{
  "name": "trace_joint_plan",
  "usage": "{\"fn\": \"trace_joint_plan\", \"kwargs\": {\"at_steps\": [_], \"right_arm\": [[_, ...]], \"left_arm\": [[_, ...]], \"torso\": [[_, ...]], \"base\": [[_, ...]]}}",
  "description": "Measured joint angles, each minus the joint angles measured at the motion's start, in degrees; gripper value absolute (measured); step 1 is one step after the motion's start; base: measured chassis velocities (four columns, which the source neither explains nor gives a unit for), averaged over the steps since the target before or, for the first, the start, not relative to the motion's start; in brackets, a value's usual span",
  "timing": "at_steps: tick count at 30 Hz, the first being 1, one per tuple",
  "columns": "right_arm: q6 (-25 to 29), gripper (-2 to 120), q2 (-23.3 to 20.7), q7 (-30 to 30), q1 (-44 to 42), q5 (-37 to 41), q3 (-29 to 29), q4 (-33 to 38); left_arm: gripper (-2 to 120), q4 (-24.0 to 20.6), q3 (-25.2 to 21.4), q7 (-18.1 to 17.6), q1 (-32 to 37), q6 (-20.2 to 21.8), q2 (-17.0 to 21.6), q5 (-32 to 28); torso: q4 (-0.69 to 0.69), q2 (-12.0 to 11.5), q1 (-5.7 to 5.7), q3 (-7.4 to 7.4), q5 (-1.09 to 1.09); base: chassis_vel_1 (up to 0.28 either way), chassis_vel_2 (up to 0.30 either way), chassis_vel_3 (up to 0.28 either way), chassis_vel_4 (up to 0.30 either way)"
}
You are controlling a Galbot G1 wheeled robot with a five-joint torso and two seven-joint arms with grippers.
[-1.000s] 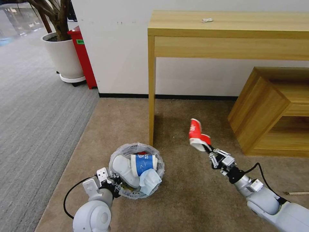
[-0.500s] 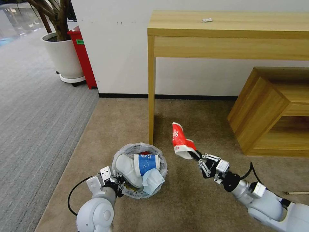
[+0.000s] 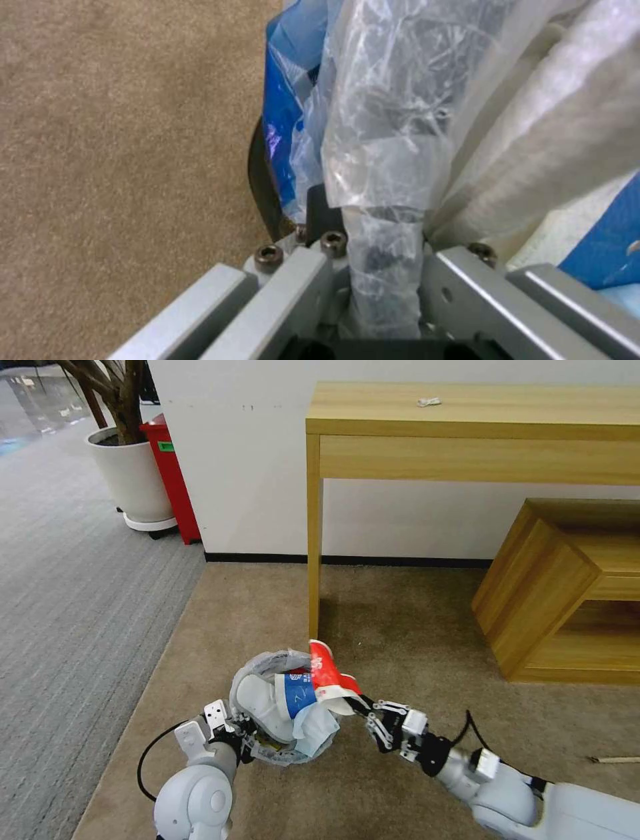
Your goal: Pick up the trash bin and place the garbage on the floor into it.
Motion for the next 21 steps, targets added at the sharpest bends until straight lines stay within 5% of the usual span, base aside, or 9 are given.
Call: {"fn": "trace_joint_plan", "kwargs": {"at_steps": [21], "right_arm": [[-1.67, 1, 11.9, 4.46, 2.71, 0.29, -9.54, -10.29]], "left_arm": [[0, -4.08, -0.35, -0.1, 2.96, 0.11, 0.0, -0.06]], "torso": [[-0.01, 0.0, 0.0, 0.0, 0.0]], "base": [[0.0, 0.0, 0.0, 0.0]]}}
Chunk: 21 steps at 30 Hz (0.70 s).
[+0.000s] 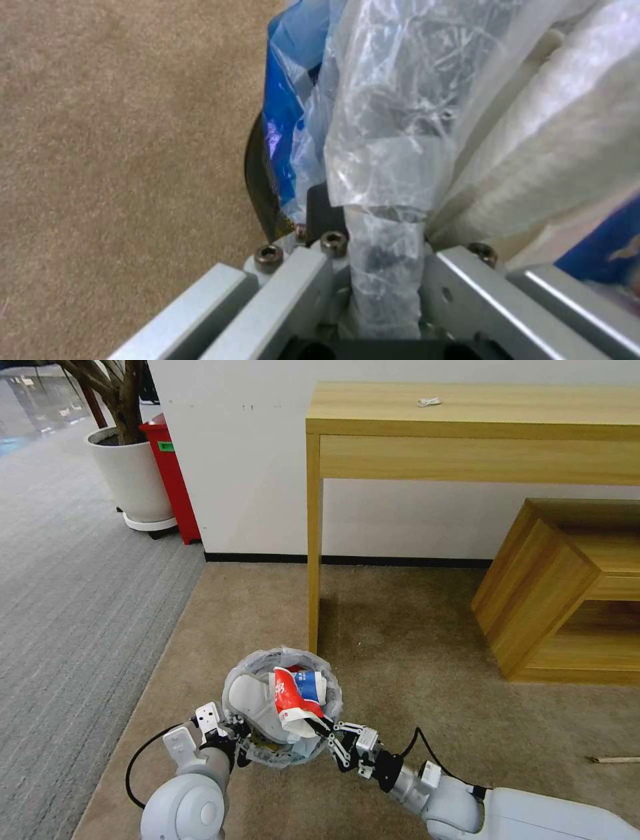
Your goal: Pick up the trash bin and place the garbage on the floor into it.
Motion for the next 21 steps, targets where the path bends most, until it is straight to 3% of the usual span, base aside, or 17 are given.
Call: {"fn": "trace_joint_plan", "kwargs": {"at_steps": [7, 21], "right_arm": [[-0.52, 1, 3.01, 2.0, 1.17, 0.2, -1.56, -3.56], [-0.65, 52, 2.36, 2.28, 0.29, -0.17, -0.63, -2.01]], "left_arm": [[0, -1.06, 0.47, 0.11, 0.97, -0.01, 0.0, 0.22], [0, 1.77, 0.63, 0.3, 0.19, -0.07, 0.0, 0.44]], "torso": [[0.01, 0.0, 0.0, 0.0, 0.0], [0.0, 0.0, 0.0, 0.0, 0.0]], "base": [[0.0, 0.0, 0.0, 0.0], [0.0, 0.0, 0.0, 0.0]]}}
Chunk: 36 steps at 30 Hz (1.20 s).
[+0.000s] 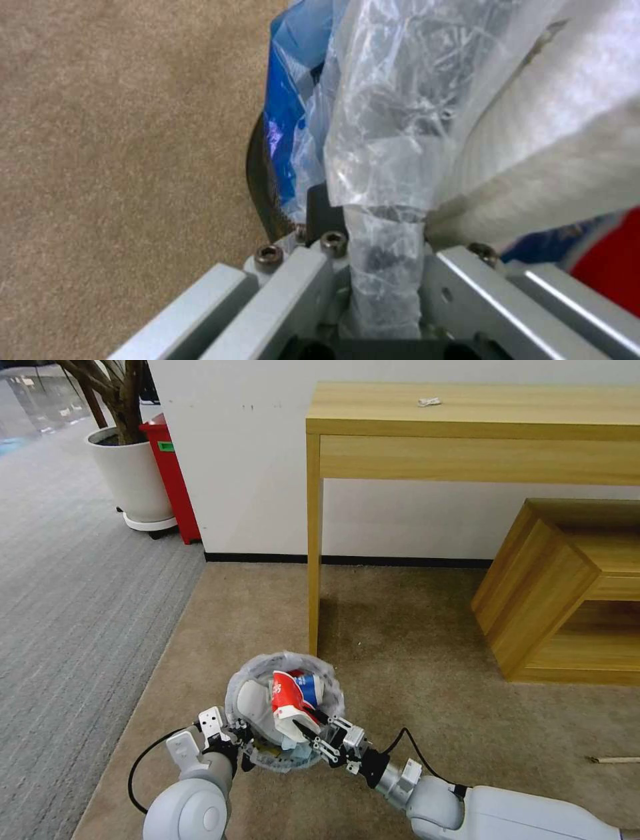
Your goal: Pick up the trash bin and place the garbage on the floor into it.
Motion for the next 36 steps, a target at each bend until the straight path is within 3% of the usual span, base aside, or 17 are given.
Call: {"fn": "trace_joint_plan", "kwargs": {"at_steps": [2, 10, 14, 26, 36], "right_arm": [[0.03, 55, -0.11, -0.09, -0.1, 0.0, 0.15, 0.21], [0.06, 91, -1.12, -0.24, -0.39, 0.09, 1.89, 2.82], [-0.08, 99, -1.39, 0.02, -0.59, 0.11, 3.24, 4.11], [-0.62, 100, -3.66, 0.47, -2.58, 0.33, 10.86, 6.91], [-0.49, 100, -4.14, 0.5, -5.57, -1.11, 12.62, 6.53]], "left_arm": [[0, 0.27, -0.02, 0.0, -0.11, 0.0, 0.0, -0.04], [0, 2.29, -0.51, -0.09, -1.08, 0.0, 0.0, -0.26], [0, 2.61, -0.49, -0.11, -1.21, -0.01, 0.0, -0.26], [0, 2.96, -0.65, -0.14, -1.15, -0.07, 0.0, -0.04], [0, 2.21, -0.48, -0.14, -0.89, -0.11, 0.0, 0.03]], "torso": [[0.0, 0.0, 0.0, 0.0, 0.0], [0.0, 0.0, 0.0, 0.0, 0.0], [0.0, 0.0, 0.0, 0.0, 0.01], [0.01, 0.0, 0.0, 0.0, 0.0], [0.0, 0.0, 0.0, 0.0, 0.01]], "base": [[0.0, 0.0, 0.0, 0.0], [0.0, 0.0, 0.0, 0.0], [0.0, 0.0, 0.0, 0.0], [0.0, 0.0, 0.0, 0.0], [0.0, 0.0, 0.0, 0.0]]}}
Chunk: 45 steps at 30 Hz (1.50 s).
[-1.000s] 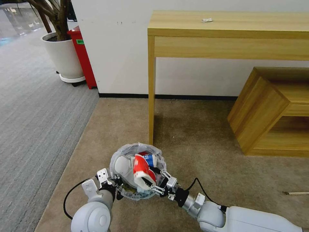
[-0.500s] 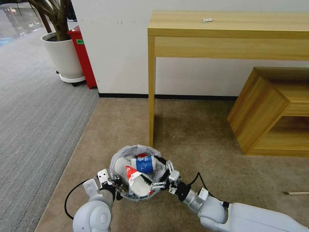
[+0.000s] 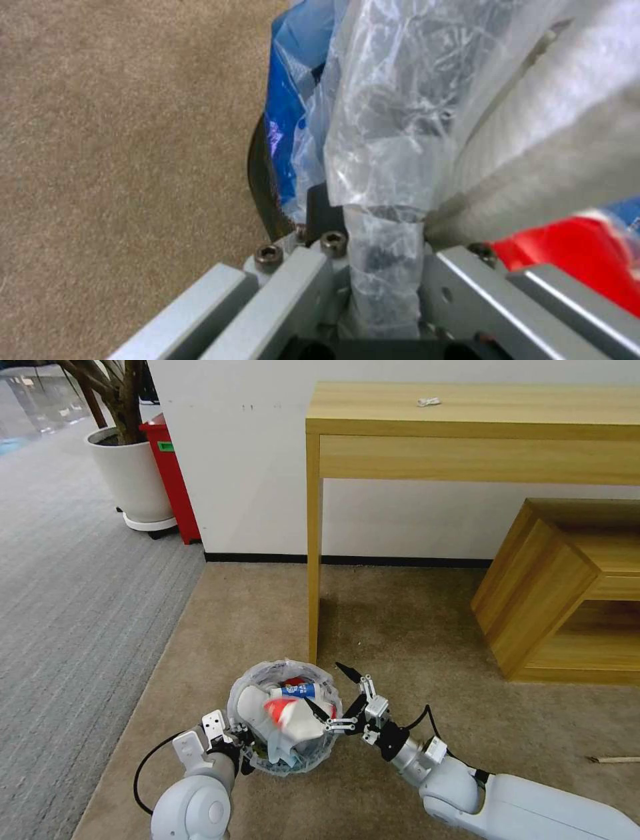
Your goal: Pick up the trash bin and place the garbage on the floor into it.
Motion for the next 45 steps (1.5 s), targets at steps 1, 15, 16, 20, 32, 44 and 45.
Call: {"fn": "trace_joint_plan", "kwargs": {"at_steps": [1, 15, 16, 20, 32, 44, 45], "right_arm": [[0.04, 100, -0.01, -0.04, -0.13, -0.11, 0.04, -0.14], [0.06, 100, 1.18, 0.95, 0.21, -0.56, -0.03, -1.06], [0.06, 100, 1.18, 0.95, 0.21, -0.56, -0.03, -1.06], [-0.45, 100, 0.8, 1.65, -1.74, 0.38, 4.31, 0.71], [-3.57, 100, -0.51, 11.68, -12.38, -0.93, 19.78, 2.71], [-1.29, 100, 1.53, 20.59, -26.28, -15.66, 40.74, -5.67], [-1.29, 100, 1.53, 20.59, -26.28, -15.66, 40.74, -5.67]], "left_arm": [[0, -0.02, -0.01, 0.0, 0.08, 0.0, 0.0, 0.0], [0, -0.03, -0.18, 0.03, 0.04, -0.14, 0.0, -0.28], [0, -0.03, -0.18, 0.03, 0.04, -0.14, 0.0, -0.28], [0, 0.88, -0.11, 0.03, -0.16, -0.14, 0.0, -0.21], [0, 0.84, -0.26, 0.08, -0.24, -0.16, 0.0, -0.2], [0, -0.42, -0.39, 0.2, 0.01, -0.35, 0.0, -1.07], [0, -0.42, -0.39, 0.2, 0.01, -0.35, 0.0, -1.07]], "torso": [[0.0, 0.0, 0.0, 0.0, -0.01], [0.0, 0.0, 0.0, 0.0, -0.01], [0.0, 0.0, 0.0, 0.0, -0.01], [0.01, 0.0, 0.0, 0.0, -0.01], [0.01, 0.0, 0.0, 0.0, 0.0], [0.02, 0.0, 0.0, 0.0, 0.01], [0.02, 0.0, 0.0, 0.0, 0.01]], "base": [[0.0, 0.0, 0.0, 0.0], [0.0, 0.0, 0.0, 0.0], [0.0, 0.0, 0.0, 0.0], [0.0, 0.0, 0.0, 0.0], [0.0, 0.0, 0.0, 0.0], [0.0, 0.0, 0.0, 0.0], [0.0, 0.0, 0.0, 0.0]]}}
